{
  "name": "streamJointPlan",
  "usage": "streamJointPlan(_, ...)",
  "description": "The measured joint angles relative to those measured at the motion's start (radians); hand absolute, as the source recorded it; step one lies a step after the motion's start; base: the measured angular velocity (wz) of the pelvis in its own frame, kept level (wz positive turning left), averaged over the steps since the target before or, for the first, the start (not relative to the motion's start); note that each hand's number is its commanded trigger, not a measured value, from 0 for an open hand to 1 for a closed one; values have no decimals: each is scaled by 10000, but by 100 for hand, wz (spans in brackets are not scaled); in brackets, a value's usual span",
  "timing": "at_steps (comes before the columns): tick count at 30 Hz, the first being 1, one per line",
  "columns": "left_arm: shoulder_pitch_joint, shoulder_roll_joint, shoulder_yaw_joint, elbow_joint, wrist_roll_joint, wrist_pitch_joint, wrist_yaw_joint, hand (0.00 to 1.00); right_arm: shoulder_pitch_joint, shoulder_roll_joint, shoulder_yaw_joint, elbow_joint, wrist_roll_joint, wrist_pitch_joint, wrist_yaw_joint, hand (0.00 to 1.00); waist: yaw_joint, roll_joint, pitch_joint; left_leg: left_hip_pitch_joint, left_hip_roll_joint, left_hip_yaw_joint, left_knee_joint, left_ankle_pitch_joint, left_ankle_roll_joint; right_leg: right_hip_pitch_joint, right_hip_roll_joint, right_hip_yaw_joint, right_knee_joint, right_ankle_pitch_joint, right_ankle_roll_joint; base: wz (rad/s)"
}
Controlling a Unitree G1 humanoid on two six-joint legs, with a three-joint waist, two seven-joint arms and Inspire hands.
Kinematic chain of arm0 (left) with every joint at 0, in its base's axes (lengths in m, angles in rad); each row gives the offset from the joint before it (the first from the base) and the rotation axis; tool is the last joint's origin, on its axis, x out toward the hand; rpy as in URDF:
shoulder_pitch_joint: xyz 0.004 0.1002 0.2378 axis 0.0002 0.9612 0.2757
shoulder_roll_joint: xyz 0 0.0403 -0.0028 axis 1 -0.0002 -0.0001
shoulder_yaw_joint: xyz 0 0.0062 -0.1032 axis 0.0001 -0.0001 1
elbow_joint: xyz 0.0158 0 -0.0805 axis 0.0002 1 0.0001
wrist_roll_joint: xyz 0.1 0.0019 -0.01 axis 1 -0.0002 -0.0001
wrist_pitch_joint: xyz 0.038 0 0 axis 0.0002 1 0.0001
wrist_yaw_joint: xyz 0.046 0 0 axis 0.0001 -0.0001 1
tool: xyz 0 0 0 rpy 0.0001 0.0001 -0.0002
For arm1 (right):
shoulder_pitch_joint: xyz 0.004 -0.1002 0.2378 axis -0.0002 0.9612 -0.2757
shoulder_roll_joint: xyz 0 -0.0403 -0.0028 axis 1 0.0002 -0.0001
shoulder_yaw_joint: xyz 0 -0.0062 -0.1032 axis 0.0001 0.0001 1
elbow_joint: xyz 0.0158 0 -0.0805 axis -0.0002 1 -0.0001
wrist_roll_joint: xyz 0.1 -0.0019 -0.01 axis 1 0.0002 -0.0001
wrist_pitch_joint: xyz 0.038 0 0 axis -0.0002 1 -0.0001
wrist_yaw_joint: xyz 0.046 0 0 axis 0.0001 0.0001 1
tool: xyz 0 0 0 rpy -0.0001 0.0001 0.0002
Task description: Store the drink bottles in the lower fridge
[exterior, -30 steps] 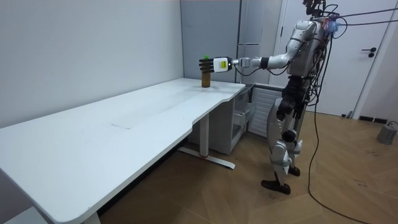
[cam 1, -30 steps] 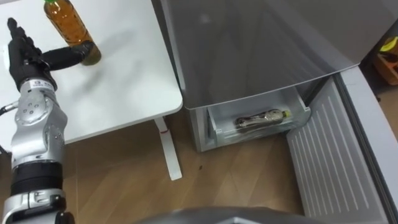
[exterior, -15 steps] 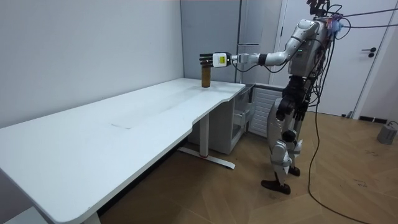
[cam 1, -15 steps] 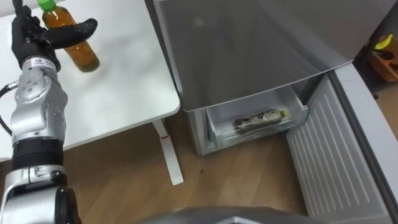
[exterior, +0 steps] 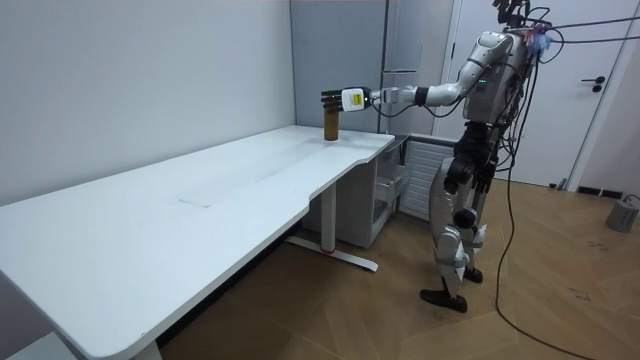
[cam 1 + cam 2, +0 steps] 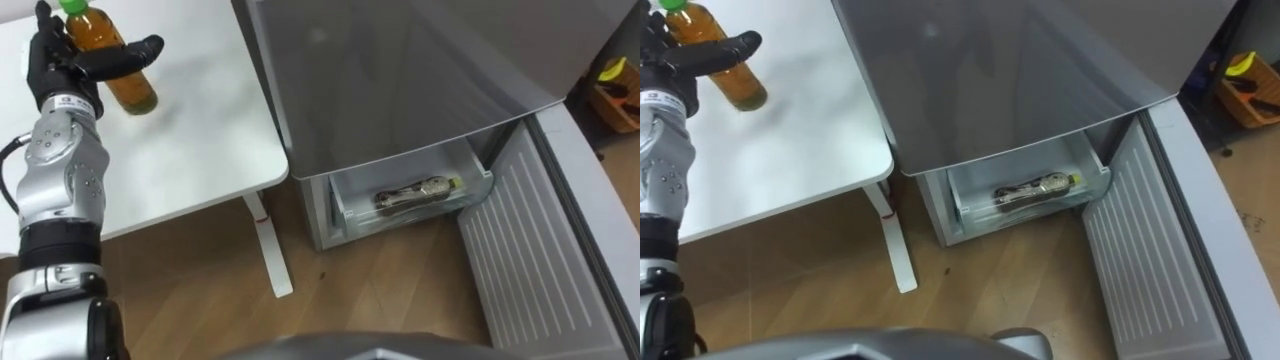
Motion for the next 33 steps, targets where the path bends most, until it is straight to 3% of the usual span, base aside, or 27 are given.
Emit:
streamJointPlan(9, 0, 1, 7, 418, 105, 282, -392, 0, 95, 0, 2, 40, 1, 257, 11, 0, 28, -12, 3, 11, 0, -38, 90, -2, 2, 79, 4, -36, -11, -2, 0, 1)
streamJointPlan(10, 1, 1, 7, 511, 250, 368, -433, 39, 93, 2, 1, 51, 13, 327, 29, 0, 23, -5, -2, 6, 1, -42, 111, -2, 2, 83, 3, -51, 1, -2, 0, 0)
streamJointPlan(11, 1, 1, 8, 550, 314, 408, -445, 60, 87, 1, 0, 62, 18, 357, 41, 0, 24, -10, -2, 6, 2, -41, 119, -2, 2, 84, 3, -53, 3, -2, -1, 0)
streamJointPlan(12, 0, 1, 8, 655, 347, 445, -462, 88, 88, -2, -1, 74, 17, 370, 80, 0, 23, -20, -6, 4, 4, -42, 136, -2, 2, 86, 3, -54, 11, -2, -1, 0)
streamJointPlan(13, 1, 2, 9, 734, 414, 484, -496, 100, 88, -2, -1, 76, 16, 377, 122, 0, 27, -35, -7, 1, 6, -43, 151, -2, 3, 88, 3, -54, 16, -2, -1, 0)
streamJointPlan(17, 0, 8, 42, 864, 522, 526, -603, 100, 95, 0, -2, 99, 17, 440, 127, 0, 31, -86, -22, 3, 6, -61, 170, -4, 5, 98, 0, -68, 8, -2, 0, 0)
streamJointPlan(22, -1, 290, 32, 865, 494, 559, -634, 100, 116, -2, -2, 170, 24, 449, 133, 0, 28, -160, -49, 5, 6, -94, 203, -8, 10, 109, -1, -88, 15, -2, -1, 1)
streamJointPlan(33, -9, 290, 4, 852, 496, 559, -603, 100, 110, -14, -3, 3, 22, 443, 517, 0, 0, -87, -71, -5, 14, -98, 231, -51, 17, 105, 0, -83, 30, -2, -1, 0)
